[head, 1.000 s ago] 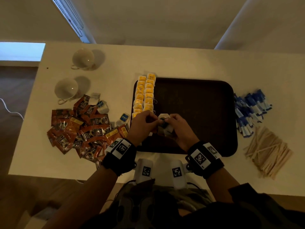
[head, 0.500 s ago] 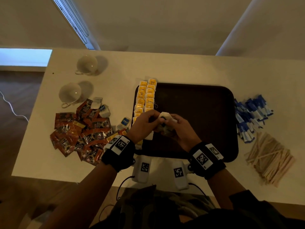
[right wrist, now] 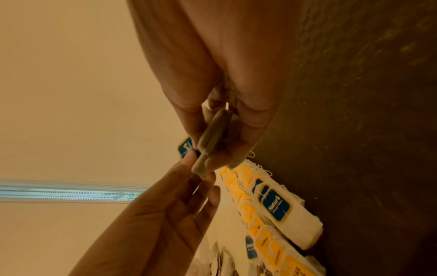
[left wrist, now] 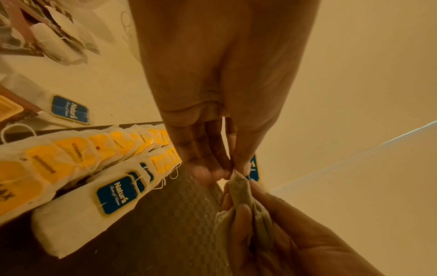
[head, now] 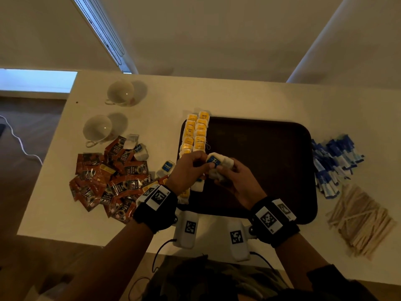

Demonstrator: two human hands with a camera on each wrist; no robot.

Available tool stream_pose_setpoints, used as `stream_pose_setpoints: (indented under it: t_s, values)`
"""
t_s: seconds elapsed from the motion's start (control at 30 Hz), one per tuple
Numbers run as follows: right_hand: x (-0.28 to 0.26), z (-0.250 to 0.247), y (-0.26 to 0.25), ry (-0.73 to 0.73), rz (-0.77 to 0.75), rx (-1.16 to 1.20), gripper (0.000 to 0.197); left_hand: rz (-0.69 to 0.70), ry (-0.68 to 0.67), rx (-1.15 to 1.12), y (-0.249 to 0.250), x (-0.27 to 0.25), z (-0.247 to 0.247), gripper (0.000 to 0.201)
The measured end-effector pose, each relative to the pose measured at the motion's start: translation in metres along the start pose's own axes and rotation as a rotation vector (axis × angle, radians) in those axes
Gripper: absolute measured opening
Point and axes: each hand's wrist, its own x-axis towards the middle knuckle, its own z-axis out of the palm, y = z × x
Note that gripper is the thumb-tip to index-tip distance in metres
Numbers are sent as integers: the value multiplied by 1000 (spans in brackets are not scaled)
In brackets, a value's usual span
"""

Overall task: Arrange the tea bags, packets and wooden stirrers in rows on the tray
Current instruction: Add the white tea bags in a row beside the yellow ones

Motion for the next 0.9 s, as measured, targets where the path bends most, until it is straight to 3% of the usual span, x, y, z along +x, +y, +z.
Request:
stream_pose_setpoints:
  t_s: [0.1,0.27,0.53,0.9]
  values:
    - [1,1,0,1,-24,-20,26,41,39,-22,2,-1,0,6]
    - [2,1,-2,2,-26,-64,31,75,126,-83,6,-3,2,18]
    - [-2,1,-5,-23,6,34,24,-19,96,-166,7,-4,-5,11]
    - [-2,-3,-2,-49,-20,16,26,24,181,-278,8,-7,-6,11]
